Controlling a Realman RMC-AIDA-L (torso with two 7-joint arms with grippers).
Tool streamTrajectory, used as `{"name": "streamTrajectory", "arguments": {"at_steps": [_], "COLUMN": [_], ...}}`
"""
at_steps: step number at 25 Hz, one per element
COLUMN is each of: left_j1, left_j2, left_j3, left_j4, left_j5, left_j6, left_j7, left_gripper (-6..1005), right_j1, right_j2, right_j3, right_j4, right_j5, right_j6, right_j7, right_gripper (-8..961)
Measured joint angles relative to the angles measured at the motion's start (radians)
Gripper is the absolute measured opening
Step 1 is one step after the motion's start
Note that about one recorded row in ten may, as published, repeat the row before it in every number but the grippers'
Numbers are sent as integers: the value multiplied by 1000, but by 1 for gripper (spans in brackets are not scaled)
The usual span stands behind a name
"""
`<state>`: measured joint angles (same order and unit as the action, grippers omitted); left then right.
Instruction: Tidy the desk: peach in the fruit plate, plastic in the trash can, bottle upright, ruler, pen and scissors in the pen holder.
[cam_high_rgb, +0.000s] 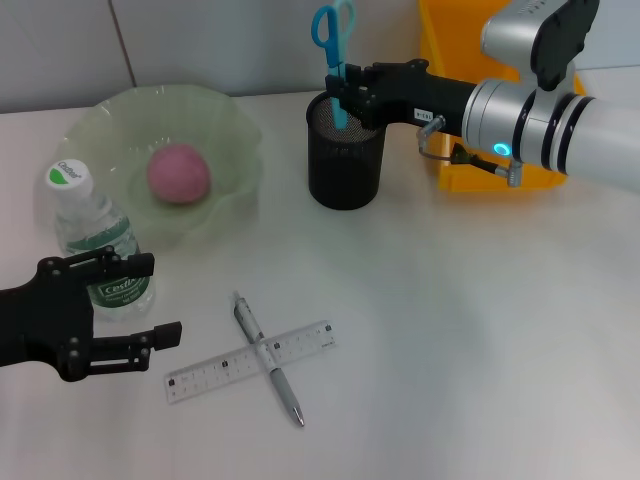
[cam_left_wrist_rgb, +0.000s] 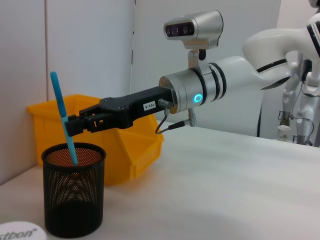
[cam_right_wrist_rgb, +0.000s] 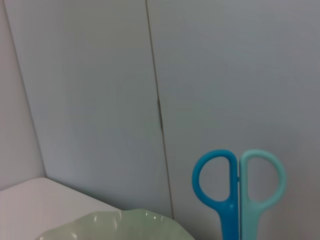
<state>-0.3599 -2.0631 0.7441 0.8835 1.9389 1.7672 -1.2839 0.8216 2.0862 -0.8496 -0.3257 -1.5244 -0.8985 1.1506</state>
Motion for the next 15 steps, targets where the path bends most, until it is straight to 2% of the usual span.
{"name": "streamTrajectory", "arguments": {"at_steps": [8,15], "left_j1": [1,2], "left_j2": [0,0], "left_j3": [0,-7], "left_j4": [0,0], "left_j5": [0,0], "left_j6": [0,0], "left_j7": [0,0], "left_gripper": [791,789], "right_j1": [-5,-22], "right_j2": [0,0], "right_j3": [1,-4], "right_j4": [1,-4], "right_j5": [0,42], "right_j6": [0,-4], "right_j7": [3,8], "right_gripper": [325,445]}}
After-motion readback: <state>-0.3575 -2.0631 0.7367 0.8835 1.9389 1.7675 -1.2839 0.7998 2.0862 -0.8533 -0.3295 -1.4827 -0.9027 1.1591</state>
